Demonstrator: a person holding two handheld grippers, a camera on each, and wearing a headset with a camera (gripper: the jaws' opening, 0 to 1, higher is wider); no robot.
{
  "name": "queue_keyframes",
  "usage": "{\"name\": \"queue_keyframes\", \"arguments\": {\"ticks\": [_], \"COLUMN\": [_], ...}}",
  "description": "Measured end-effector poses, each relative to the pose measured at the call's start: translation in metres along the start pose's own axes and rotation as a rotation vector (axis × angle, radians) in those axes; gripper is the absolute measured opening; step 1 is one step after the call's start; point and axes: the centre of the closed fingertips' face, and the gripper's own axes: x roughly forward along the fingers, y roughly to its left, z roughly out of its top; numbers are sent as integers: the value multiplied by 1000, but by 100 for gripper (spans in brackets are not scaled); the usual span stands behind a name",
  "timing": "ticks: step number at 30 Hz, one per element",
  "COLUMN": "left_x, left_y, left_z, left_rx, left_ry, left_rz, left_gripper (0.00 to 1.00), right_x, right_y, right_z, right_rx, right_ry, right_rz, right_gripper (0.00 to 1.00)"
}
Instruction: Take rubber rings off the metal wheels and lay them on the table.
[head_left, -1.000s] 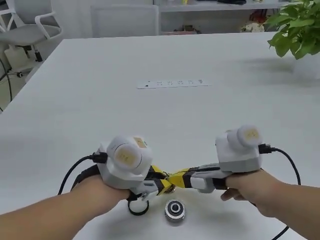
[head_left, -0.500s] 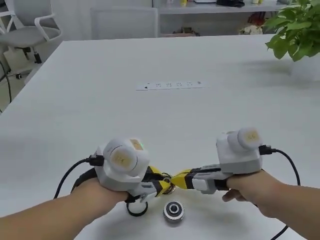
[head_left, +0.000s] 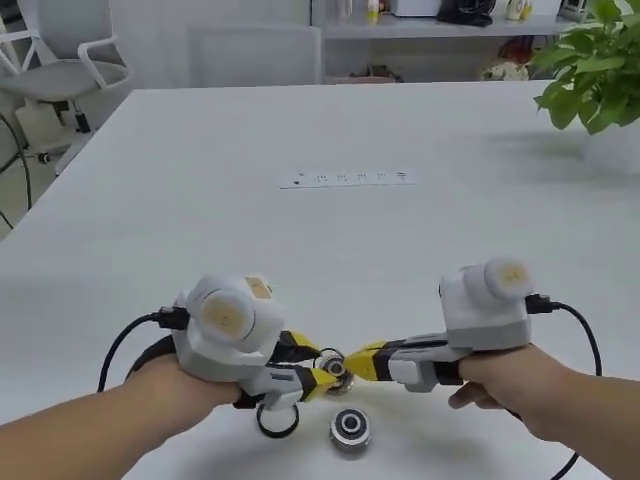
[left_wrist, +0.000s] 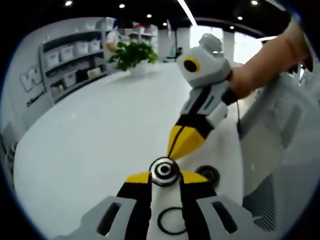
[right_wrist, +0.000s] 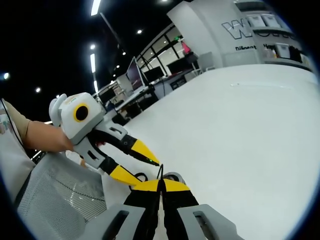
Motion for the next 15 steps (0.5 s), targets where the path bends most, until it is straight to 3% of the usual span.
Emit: {"name": "queue_keyframes", "arguments": {"ticks": [7, 15], "left_x": [-23, -50], "left_y": [9, 12], "left_z": [6, 5], "left_rx": [-18, -48], "left_ry": [-49, -81], "left_rz": [17, 36], "left_gripper": [30, 39], "right_x": [-1, 1], "right_y": [6, 20], "right_z": [6, 13], "right_rx": [11, 16], "right_ry": [-19, -32], "right_rz": [18, 52], "right_gripper": [0, 0]}}
